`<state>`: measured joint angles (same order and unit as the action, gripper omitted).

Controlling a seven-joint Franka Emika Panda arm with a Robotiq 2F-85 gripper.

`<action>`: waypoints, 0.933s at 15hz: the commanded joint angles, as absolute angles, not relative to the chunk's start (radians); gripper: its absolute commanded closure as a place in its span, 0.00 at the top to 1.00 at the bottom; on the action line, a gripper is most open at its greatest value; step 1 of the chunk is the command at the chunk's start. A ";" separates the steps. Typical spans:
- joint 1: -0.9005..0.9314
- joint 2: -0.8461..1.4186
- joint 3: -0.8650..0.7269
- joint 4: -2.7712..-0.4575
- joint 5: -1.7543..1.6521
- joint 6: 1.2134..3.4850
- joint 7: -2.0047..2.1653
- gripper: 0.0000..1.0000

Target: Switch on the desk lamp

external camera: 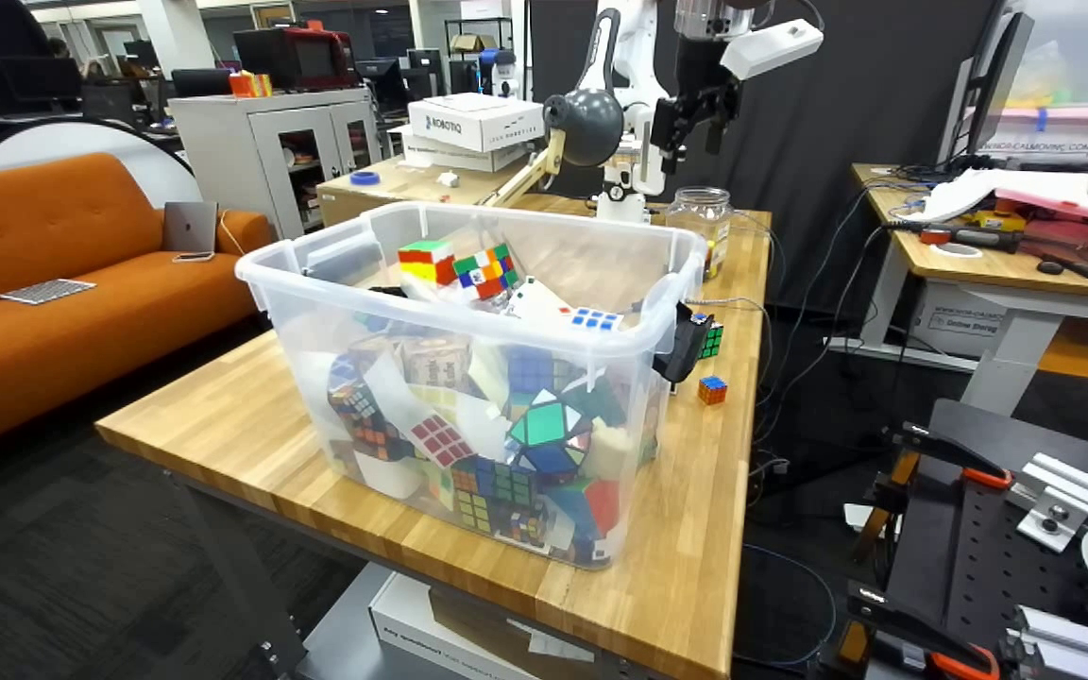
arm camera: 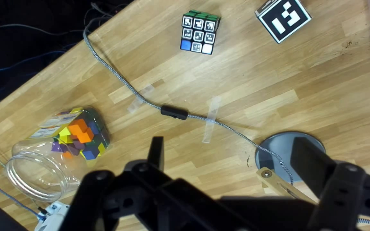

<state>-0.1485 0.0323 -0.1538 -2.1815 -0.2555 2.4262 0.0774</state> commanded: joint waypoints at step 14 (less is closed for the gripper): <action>-0.174 0.401 -0.157 -1.843 -0.083 2.379 0.037 1.00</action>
